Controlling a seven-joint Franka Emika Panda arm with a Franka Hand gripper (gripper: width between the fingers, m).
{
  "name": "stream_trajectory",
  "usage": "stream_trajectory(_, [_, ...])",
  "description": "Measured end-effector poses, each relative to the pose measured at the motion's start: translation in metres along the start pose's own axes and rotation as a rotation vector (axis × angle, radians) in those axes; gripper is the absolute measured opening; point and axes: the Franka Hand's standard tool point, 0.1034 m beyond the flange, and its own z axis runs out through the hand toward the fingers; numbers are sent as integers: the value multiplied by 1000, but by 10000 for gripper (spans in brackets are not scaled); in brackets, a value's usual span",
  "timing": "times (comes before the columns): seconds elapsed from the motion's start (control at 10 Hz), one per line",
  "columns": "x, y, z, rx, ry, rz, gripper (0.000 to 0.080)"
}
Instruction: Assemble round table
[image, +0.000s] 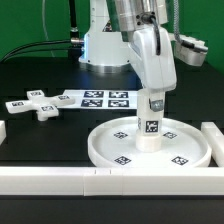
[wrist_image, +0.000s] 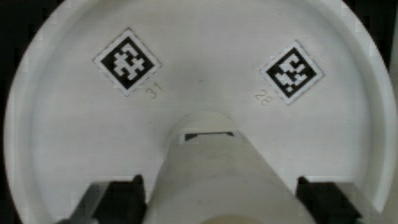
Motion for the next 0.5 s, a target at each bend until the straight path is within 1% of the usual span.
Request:
stream_trajectory(0.1, [0,0,0,0,0,-39,495])
stream_trajectory(0.2, [-1,0,0,-2,2,-57,598])
stream_trajectory(0.3, [-3,1,1,-7,7,-122,640])
stream_trajectory(0.5, [-3,1,1,-9,7,-324,647])
